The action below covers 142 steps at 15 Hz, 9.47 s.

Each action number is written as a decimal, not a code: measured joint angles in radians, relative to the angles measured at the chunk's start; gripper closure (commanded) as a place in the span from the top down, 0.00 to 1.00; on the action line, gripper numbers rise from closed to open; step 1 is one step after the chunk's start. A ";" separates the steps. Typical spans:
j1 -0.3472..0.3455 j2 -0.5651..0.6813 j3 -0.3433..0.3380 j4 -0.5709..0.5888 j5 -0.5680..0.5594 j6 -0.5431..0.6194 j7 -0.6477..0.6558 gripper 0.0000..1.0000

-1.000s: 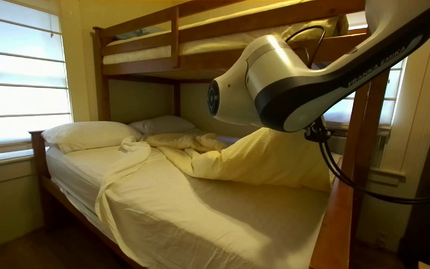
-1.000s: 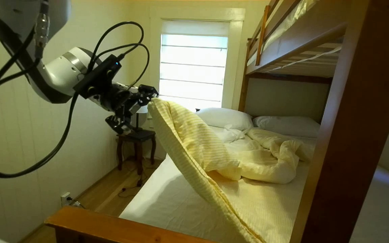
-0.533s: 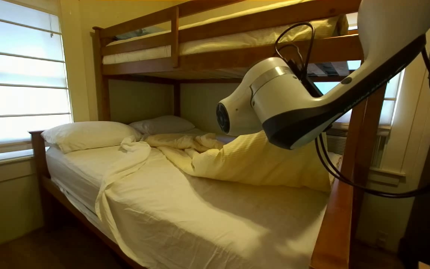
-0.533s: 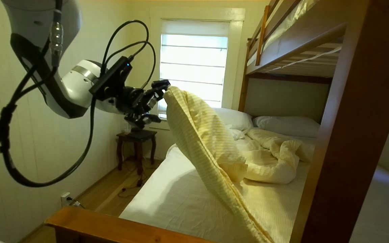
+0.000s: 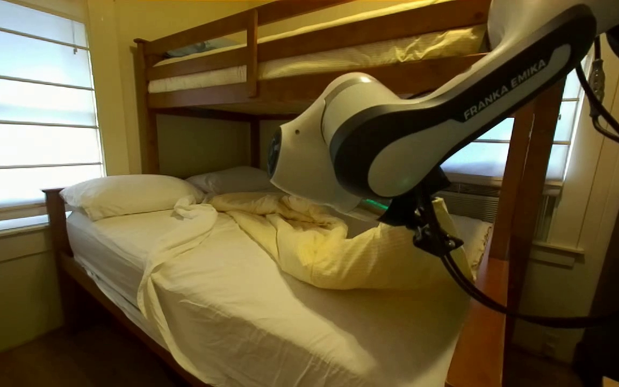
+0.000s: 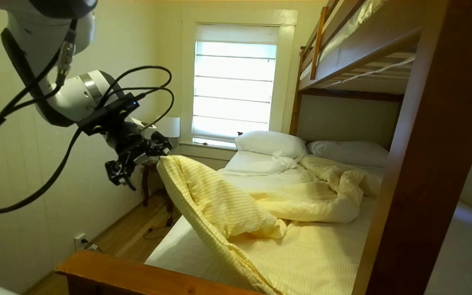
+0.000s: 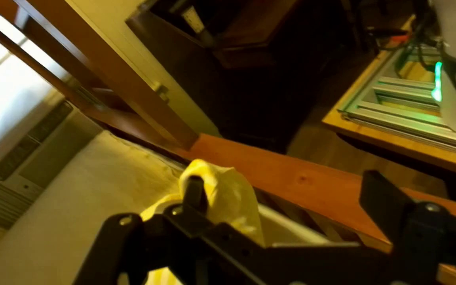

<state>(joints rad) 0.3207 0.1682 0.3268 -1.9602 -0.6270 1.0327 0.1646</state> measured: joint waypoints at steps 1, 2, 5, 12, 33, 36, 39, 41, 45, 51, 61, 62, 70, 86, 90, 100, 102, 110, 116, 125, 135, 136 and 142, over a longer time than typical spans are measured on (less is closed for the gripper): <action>0.005 0.022 0.002 0.023 0.042 0.036 0.007 1.00; 0.008 0.040 0.003 0.041 0.080 0.073 0.011 1.00; 0.010 0.079 0.000 0.074 0.185 0.195 0.014 1.00; -0.017 0.080 -0.042 0.079 0.380 0.496 0.013 1.00; -0.236 0.007 -0.277 0.103 0.429 0.879 0.071 1.00; -0.311 0.113 -0.344 0.188 0.476 0.970 0.070 1.00; -0.379 0.222 -0.384 0.342 0.579 0.993 0.063 1.00; -0.425 0.275 -0.388 0.436 0.663 0.987 0.036 1.00; -0.442 0.311 -0.385 0.497 0.692 0.973 0.024 1.00; -0.453 0.373 -0.417 0.537 0.697 1.132 0.059 1.00; -0.567 0.740 -0.423 0.919 0.845 1.258 0.198 1.00; -0.567 0.754 -0.423 0.937 0.846 1.258 0.203 1.00; -0.577 0.811 -0.422 0.970 0.855 1.318 0.238 1.00; -0.610 1.066 -0.375 1.192 0.895 1.492 0.353 0.00; -0.606 1.064 -0.374 1.217 0.894 1.491 0.371 0.02; -0.381 0.940 -0.345 1.274 0.829 1.430 0.134 0.02; -0.318 0.934 -0.339 1.267 0.812 1.432 0.092 0.07; -0.270 0.925 -0.329 1.256 0.808 1.436 0.011 0.02; -0.216 0.926 -0.295 1.313 0.751 1.388 -0.116 0.02; -0.085 0.960 -0.264 1.350 0.732 1.383 -0.336 0.02; -0.022 0.984 -0.190 1.373 0.714 1.357 -0.603 0.65; -0.002 0.983 -0.159 1.382 0.715 1.340 -0.627 0.71; 0.081 0.968 -0.002 1.482 0.719 1.071 -0.745 1.00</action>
<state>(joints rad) 0.4016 1.1367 0.3244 -0.4778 0.0916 2.1040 -0.5805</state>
